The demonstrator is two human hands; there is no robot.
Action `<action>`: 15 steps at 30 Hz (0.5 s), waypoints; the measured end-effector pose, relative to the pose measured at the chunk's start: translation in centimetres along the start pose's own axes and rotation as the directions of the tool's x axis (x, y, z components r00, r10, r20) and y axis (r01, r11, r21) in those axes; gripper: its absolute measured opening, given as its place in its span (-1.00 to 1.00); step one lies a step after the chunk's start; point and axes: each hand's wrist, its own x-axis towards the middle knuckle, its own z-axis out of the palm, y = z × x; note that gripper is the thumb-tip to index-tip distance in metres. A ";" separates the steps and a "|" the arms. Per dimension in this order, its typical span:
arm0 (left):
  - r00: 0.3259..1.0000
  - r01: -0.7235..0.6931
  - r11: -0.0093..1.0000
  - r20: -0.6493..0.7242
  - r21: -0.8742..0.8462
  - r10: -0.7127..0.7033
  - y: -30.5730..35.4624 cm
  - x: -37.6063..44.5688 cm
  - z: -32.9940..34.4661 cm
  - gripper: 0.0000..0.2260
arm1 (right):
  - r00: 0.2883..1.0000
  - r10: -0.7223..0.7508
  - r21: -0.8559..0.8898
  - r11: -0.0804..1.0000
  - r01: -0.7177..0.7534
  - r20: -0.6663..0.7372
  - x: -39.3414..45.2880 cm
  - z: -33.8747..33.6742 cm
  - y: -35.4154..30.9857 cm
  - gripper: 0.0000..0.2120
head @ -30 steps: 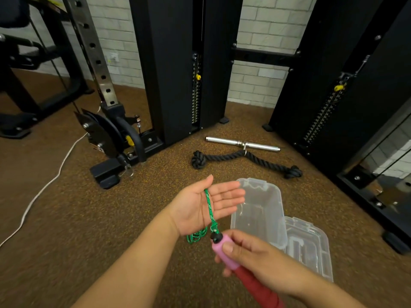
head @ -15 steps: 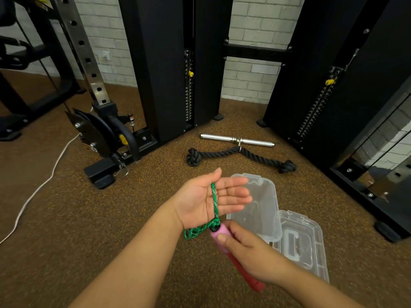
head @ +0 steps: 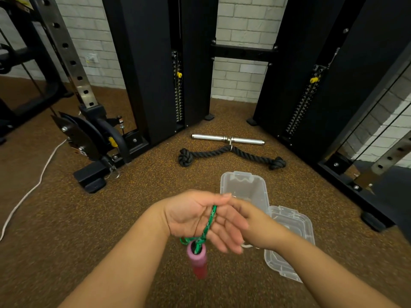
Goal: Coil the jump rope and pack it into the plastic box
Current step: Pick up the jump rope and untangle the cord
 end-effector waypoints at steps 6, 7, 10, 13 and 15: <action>0.935 -0.188 0.968 -0.332 -0.165 0.125 0.1 -1.4 -1.4 -0.53 | 0.968 0.110 0.038 0.994 -0.105 -0.224 -0.1 -1.0 0.5 -0.76; 0.921 -0.216 0.960 -0.363 -0.180 0.139 0.1 -1.5 -1.5 -0.52 | 0.962 0.110 0.027 0.994 -0.107 -0.248 -0.1 -0.8 0.9 -0.73; 0.901 -0.250 0.952 -0.402 -0.175 0.163 0.2 -1.6 -1.7 -0.49 | 0.958 0.073 -0.001 0.997 -0.076 -0.278 -0.2 0.1 1.3 -0.68; 0.888 -0.248 0.958 -0.430 -0.145 0.165 0.2 -1.7 -2.0 -0.51 | 0.940 0.075 0.083 0.995 -0.050 -0.334 -0.2 -0.2 0.7 -0.65; 0.879 -0.261 0.953 -0.446 -0.151 0.170 0.2 -1.9 -2.1 -0.52 | 0.942 0.072 0.038 0.997 -0.063 -0.328 -0.3 -0.9 0.6 -0.70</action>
